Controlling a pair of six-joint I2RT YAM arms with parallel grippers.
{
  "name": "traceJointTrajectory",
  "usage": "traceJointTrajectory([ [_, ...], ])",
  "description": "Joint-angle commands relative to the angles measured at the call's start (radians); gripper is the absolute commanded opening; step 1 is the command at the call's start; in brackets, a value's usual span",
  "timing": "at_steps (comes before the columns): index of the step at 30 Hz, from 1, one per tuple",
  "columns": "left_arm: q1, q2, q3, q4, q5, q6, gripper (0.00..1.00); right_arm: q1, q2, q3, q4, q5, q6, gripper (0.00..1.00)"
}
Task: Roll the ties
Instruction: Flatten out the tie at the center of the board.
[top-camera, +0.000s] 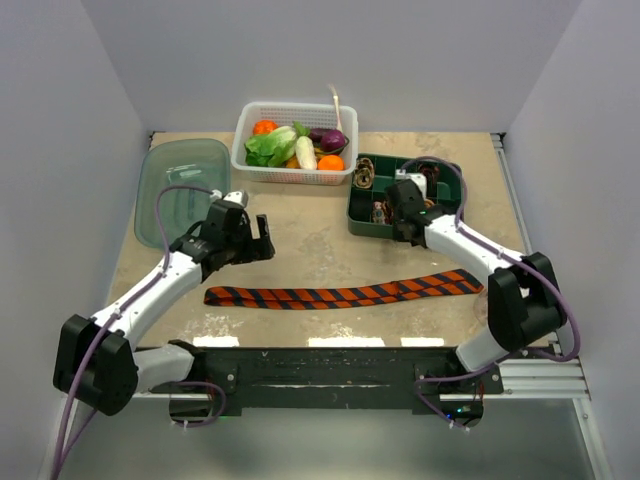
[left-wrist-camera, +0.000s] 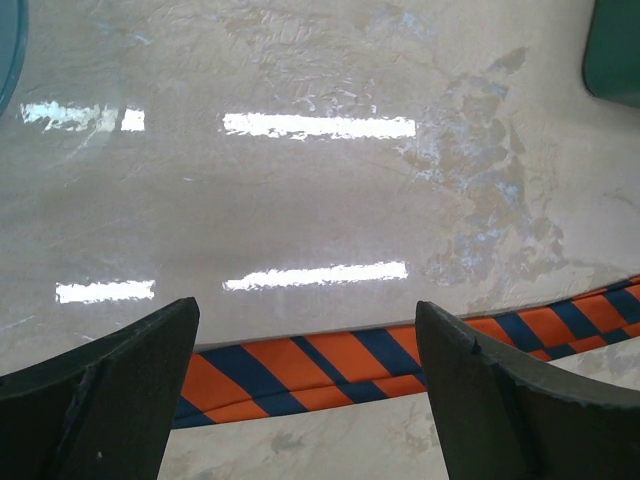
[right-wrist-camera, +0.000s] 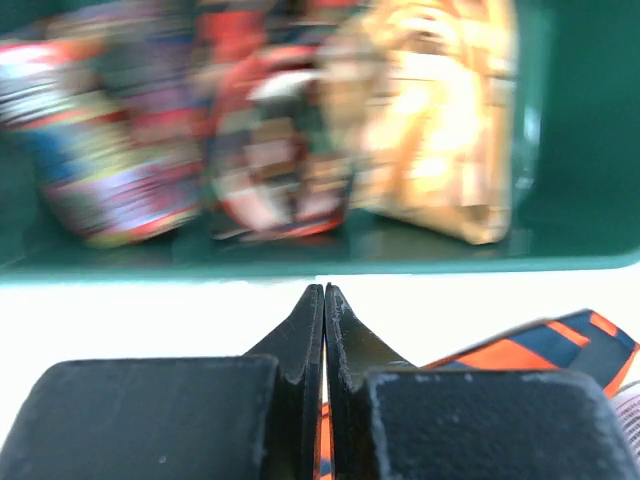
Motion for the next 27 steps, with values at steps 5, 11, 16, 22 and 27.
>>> traceJointTrajectory([
  [5, 0.079, -0.074, -0.110, 0.033, 0.096, -0.040, 0.87, 0.301, 0.067, 0.176, -0.049, -0.116, -0.048, 0.00],
  [11, 0.082, -0.209, -0.208, -0.053, 0.069, -0.156, 0.84, 0.407, 0.111, 0.167, -0.013, -0.253, -0.055, 0.00],
  [16, 0.080, -0.307, -0.257, -0.107, 0.062, -0.251, 0.81, 0.453, 0.177, 0.147, 0.015, -0.339, -0.046, 0.00],
  [22, 0.080, -0.266, -0.329, -0.061, 0.104, -0.299, 0.78, 0.483, 0.210, 0.104, 0.040, -0.359, -0.048, 0.00],
  [27, 0.079, -0.229, -0.387, -0.003, 0.130, -0.301, 0.77, 0.486, 0.208, 0.089, 0.040, -0.370, -0.040, 0.00],
])
